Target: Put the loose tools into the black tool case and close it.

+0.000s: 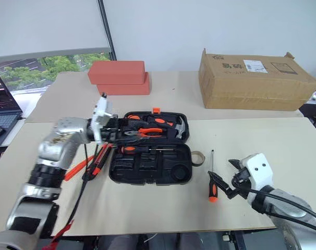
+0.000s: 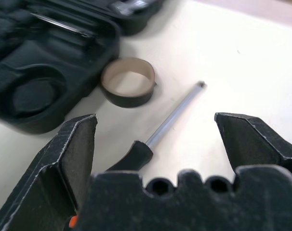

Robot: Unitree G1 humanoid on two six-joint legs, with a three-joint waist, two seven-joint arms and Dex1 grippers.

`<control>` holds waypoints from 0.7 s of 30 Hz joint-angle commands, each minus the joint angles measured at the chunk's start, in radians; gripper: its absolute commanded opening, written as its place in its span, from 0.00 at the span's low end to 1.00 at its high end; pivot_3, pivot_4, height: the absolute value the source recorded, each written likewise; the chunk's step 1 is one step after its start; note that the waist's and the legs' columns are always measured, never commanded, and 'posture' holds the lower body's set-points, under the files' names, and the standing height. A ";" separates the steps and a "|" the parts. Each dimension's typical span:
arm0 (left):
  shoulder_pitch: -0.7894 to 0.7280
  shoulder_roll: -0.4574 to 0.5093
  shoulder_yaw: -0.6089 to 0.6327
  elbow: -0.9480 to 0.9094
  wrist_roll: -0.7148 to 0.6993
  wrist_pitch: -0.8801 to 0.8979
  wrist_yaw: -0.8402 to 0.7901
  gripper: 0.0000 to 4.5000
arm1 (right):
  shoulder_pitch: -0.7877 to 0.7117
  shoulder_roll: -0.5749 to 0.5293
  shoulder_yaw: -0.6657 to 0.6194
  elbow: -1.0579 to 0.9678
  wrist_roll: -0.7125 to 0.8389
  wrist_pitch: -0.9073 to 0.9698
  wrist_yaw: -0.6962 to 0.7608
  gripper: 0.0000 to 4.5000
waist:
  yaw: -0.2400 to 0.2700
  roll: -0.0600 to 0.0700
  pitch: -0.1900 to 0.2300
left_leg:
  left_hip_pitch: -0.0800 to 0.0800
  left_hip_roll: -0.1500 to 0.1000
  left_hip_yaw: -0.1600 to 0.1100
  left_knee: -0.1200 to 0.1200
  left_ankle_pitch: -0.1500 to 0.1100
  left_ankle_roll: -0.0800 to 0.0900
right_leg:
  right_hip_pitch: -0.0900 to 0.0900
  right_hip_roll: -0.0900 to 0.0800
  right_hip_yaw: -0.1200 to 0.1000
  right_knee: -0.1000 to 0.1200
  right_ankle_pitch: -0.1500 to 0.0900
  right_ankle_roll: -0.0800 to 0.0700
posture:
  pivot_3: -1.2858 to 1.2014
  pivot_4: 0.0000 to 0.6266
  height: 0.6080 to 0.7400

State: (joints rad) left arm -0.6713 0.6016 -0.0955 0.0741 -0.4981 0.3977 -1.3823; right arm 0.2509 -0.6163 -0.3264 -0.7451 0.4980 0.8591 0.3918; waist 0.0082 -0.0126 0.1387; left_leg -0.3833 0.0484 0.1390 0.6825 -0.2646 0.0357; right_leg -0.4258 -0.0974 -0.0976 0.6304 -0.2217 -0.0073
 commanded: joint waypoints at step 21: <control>-0.021 0.183 -0.060 -0.179 0.021 0.028 -0.165 1.00 | -0.168 0.167 0.026 -0.094 -0.027 0.551 -0.279 0.22 | 0.000 -0.001 0.000 | -0.002 -0.001 -0.002 0.000 -0.004 0.007 | -0.001 0.003 0.002 -0.001 -0.001 0.000 | 0.52 0.24 0.78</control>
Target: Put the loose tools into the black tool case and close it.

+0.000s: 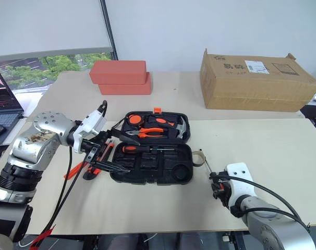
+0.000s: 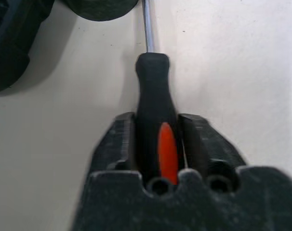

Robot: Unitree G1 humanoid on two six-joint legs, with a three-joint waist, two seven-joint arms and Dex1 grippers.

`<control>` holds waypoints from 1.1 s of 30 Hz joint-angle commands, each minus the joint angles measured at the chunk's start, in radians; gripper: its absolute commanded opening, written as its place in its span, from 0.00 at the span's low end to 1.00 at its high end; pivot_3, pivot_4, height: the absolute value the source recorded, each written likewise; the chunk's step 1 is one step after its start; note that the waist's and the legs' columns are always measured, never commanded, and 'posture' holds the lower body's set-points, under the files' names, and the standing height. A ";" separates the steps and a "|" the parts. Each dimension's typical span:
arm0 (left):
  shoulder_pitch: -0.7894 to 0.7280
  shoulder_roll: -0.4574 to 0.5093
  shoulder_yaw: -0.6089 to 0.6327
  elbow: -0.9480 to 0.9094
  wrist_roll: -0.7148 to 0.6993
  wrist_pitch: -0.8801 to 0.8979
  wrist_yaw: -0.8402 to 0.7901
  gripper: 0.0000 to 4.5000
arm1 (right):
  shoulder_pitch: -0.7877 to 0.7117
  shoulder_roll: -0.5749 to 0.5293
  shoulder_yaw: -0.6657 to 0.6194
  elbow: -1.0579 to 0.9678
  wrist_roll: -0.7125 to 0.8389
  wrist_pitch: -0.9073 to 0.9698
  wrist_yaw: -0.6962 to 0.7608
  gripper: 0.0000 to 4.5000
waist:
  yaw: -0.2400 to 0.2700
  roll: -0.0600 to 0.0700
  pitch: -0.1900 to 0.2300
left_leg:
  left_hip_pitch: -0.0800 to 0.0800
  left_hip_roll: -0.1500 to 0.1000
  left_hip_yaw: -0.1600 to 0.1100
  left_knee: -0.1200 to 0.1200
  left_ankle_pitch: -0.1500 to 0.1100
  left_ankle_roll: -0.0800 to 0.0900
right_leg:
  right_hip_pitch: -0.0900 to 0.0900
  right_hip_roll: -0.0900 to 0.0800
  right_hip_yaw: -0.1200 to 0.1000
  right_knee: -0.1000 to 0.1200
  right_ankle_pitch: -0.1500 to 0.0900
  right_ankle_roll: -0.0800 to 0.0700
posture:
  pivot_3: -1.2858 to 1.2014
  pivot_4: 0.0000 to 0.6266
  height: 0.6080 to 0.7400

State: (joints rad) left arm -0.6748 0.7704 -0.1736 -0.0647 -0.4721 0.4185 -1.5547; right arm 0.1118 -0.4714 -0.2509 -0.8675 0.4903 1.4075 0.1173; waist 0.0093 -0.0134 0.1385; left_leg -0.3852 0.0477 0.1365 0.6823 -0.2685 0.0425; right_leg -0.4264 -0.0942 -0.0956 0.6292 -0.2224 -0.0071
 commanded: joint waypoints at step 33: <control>0.520 0.185 0.485 -0.418 -0.184 0.243 0.389 1.00 | -0.837 -0.158 0.637 1.151 -0.454 -1.557 1.070 0.22 | -0.021 -0.003 0.002 | 0.001 0.000 0.002 -0.003 0.006 -0.009 | -0.002 0.000 0.003 0.001 0.002 -0.007 | 0.52 0.24 0.78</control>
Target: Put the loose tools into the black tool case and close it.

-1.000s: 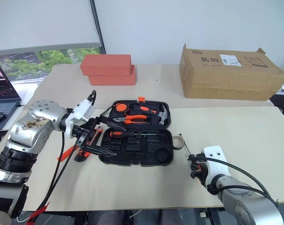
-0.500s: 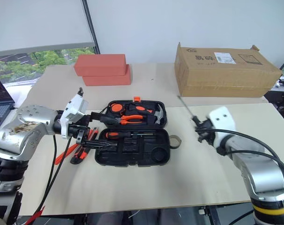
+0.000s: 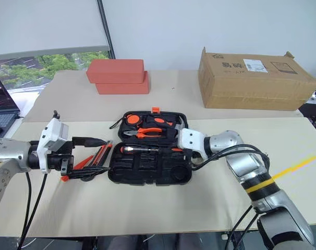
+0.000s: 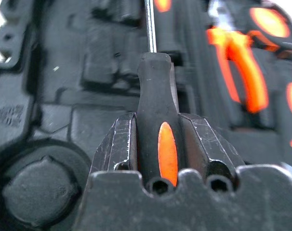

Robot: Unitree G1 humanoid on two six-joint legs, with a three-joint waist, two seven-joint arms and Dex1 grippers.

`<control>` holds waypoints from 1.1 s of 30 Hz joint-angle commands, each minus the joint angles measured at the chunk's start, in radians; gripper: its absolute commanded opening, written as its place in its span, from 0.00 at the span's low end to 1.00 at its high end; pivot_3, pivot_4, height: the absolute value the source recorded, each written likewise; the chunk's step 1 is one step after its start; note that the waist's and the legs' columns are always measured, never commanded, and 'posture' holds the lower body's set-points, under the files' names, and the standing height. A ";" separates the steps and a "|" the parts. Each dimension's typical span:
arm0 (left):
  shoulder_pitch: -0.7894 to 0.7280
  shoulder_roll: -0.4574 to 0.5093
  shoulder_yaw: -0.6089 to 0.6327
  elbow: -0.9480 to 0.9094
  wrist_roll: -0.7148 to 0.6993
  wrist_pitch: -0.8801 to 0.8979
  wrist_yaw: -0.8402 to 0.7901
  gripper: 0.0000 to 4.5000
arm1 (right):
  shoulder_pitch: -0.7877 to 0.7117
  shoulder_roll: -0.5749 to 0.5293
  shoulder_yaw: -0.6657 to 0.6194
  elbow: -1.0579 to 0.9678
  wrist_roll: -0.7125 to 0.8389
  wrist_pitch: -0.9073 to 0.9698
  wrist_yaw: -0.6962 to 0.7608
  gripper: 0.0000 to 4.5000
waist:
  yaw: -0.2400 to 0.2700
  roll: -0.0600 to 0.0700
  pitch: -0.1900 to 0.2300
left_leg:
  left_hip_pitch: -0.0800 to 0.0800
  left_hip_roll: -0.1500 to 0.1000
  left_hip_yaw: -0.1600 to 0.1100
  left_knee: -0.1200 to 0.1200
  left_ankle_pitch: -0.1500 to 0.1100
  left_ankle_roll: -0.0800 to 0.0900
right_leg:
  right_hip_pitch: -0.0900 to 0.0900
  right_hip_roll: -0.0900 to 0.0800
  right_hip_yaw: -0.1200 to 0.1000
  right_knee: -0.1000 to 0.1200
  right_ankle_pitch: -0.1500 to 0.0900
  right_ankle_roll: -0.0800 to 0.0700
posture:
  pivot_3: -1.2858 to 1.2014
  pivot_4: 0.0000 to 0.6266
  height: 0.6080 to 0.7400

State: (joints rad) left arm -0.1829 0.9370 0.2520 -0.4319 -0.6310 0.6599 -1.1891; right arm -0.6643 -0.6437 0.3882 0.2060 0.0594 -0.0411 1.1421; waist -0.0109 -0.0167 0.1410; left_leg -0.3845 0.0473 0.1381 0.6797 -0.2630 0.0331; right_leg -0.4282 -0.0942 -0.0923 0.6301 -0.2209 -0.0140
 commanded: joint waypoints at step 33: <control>0.004 0.041 -0.013 -0.035 -0.003 -0.056 0.097 1.00 | -0.010 0.250 -0.185 0.094 0.184 0.118 0.058 0.21 | -0.002 0.001 0.000 | 0.001 0.000 0.000 0.000 0.001 -0.003 | 0.000 0.000 -0.001 0.002 0.001 -0.003 | 0.52 0.24 0.78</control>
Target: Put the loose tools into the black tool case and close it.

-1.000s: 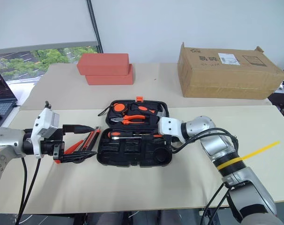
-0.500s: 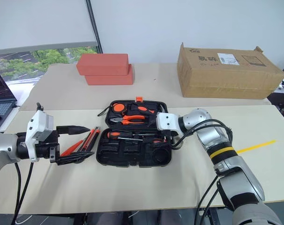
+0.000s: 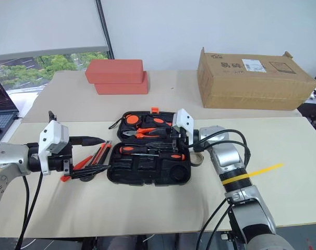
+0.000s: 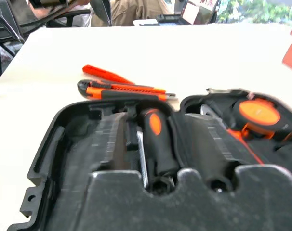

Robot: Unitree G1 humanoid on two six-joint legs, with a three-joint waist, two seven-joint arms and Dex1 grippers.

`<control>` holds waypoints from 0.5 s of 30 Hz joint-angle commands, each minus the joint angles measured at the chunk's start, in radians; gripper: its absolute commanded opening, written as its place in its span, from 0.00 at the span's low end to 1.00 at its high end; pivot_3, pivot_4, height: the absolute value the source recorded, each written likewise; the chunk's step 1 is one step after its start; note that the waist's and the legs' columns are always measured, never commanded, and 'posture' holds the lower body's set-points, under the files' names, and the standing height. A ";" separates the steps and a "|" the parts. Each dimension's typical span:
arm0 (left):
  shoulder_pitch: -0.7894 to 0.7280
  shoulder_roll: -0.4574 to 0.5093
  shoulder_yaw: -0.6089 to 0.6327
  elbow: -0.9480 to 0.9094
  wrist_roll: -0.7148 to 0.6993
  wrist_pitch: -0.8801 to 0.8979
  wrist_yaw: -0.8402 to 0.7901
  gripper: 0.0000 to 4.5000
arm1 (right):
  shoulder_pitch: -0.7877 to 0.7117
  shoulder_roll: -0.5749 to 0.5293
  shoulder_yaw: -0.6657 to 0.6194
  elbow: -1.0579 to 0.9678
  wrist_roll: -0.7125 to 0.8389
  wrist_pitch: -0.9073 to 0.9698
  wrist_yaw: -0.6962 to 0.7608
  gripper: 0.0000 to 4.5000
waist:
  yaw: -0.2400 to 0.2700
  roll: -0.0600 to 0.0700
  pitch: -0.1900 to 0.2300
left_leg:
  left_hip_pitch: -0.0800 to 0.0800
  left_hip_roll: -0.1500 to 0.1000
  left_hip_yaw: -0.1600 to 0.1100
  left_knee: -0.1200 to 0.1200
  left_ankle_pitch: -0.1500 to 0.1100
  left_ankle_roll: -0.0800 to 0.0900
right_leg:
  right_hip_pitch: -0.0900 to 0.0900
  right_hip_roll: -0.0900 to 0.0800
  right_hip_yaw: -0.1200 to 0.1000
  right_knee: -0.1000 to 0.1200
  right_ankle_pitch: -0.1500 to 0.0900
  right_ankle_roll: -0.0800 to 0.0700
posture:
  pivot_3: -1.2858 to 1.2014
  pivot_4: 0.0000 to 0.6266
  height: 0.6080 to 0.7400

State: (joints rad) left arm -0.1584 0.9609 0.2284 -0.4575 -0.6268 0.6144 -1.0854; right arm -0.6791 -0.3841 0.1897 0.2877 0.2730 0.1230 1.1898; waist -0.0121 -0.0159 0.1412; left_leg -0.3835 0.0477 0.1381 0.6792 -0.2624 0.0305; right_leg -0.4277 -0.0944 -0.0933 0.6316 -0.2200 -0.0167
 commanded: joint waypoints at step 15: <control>0.023 0.002 0.019 0.000 0.017 -0.006 0.032 1.00 | 0.016 -0.057 0.129 0.114 -0.227 -0.084 -0.025 0.01 | 0.000 0.000 0.000 | 0.007 0.000 0.000 0.000 0.000 0.000 | 0.005 0.000 0.001 0.001 -0.001 0.001 | 0.52 0.24 0.78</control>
State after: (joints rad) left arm -0.1414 0.9636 0.2192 -0.4506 -0.6049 0.6138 -1.0702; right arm -0.6766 -0.4383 0.3246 0.3862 0.0559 0.0126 1.1743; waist -0.0121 -0.0159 0.1411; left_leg -0.3765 0.0481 0.1384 0.6791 -0.2627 0.0304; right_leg -0.4226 -0.0944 -0.0926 0.6323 -0.2210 -0.0157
